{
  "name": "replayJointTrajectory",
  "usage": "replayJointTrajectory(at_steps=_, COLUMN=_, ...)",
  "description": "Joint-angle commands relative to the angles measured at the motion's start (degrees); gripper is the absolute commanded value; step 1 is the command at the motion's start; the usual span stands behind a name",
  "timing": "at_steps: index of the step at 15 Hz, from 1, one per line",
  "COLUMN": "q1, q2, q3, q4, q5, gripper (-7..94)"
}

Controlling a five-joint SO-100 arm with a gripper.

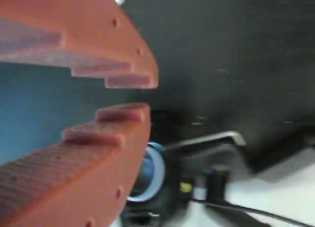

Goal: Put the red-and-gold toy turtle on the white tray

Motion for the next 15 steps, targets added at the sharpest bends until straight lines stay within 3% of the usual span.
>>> replayJointTrajectory(at_steps=1, q1=-3.34, q2=10.9, q3=16.88, q4=-12.22, q5=-0.97, gripper=0)
replayJointTrajectory(at_steps=3, q1=-4.75, q2=18.37, q3=33.49, q4=-21.88, q5=-3.52, gripper=0)
replayJointTrajectory(at_steps=5, q1=-6.15, q2=26.54, q3=46.23, q4=-24.79, q5=-4.75, gripper=0)
replayJointTrajectory(at_steps=15, q1=-8.61, q2=70.05, q3=81.12, q4=-0.7, q5=-5.89, gripper=0)
